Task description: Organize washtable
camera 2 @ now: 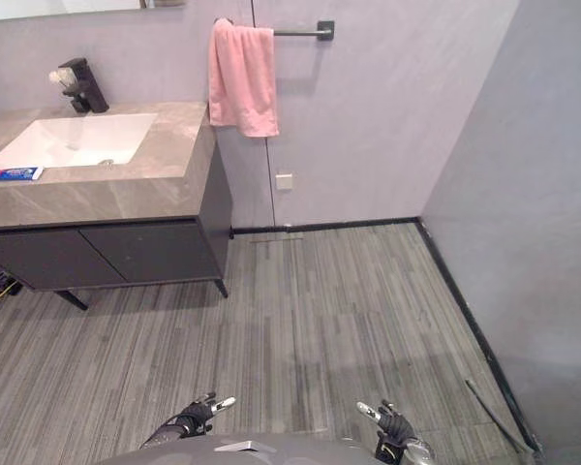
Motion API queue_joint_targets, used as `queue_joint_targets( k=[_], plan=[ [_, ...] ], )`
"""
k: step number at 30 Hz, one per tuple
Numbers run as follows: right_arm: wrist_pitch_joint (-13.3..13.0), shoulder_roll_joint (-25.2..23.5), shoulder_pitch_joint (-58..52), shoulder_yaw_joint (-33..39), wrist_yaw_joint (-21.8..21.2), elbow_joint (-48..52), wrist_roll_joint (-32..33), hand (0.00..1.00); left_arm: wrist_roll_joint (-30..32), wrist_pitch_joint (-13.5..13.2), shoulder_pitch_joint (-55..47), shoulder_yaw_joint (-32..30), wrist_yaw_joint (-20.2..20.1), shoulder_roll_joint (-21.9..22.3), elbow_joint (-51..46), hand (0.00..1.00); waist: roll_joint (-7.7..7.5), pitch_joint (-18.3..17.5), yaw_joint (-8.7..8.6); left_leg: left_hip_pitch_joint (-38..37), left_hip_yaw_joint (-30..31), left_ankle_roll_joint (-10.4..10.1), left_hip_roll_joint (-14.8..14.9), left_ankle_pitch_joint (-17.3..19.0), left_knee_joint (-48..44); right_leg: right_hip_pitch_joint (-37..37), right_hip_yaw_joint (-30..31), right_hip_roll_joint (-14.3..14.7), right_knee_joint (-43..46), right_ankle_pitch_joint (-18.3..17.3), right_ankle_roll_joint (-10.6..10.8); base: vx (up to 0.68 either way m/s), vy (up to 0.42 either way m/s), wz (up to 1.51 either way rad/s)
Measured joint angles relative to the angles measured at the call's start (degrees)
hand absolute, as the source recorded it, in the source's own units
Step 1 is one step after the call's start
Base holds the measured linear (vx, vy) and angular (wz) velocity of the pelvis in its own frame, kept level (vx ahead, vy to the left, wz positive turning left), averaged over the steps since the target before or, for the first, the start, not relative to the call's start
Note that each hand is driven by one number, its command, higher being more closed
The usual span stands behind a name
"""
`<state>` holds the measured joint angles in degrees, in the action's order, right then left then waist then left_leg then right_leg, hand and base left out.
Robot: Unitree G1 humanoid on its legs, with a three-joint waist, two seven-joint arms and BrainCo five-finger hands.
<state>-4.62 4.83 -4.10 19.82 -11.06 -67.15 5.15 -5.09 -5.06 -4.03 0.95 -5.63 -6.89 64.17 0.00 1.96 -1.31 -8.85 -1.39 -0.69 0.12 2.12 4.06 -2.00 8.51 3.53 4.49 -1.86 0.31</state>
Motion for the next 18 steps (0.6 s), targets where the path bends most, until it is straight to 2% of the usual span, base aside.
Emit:
queue_joint_targets(
  k=[10,18],
  plan=[
    [0.37,0.43,-1.82,1.48,-0.19,-0.98,0.5,0.0,-0.2,-0.2,0.21,-0.94,-0.5,0.23,0.98,0.0,-0.48,0.06,0.04,0.06,0.37,-0.14,-0.02,-0.13,0.97,0.45,-0.52,-0.04,-0.01,-0.6,0.15,0.0,-0.002,0.02],
    [0.37,1.07,-2.01,-1.69,-0.16,-1.07,0.39,0.0,0.15,-0.3,0.61,-0.13,-0.39,0.75,1.03,0.0,-0.71,-0.04,0.03,-0.45,0.98,0.21,-0.12,-0.37,0.79,-0.18,-1.41,-0.26,0.15,-1.14,-0.29,0.06,-0.009,0.06]
  ],
)
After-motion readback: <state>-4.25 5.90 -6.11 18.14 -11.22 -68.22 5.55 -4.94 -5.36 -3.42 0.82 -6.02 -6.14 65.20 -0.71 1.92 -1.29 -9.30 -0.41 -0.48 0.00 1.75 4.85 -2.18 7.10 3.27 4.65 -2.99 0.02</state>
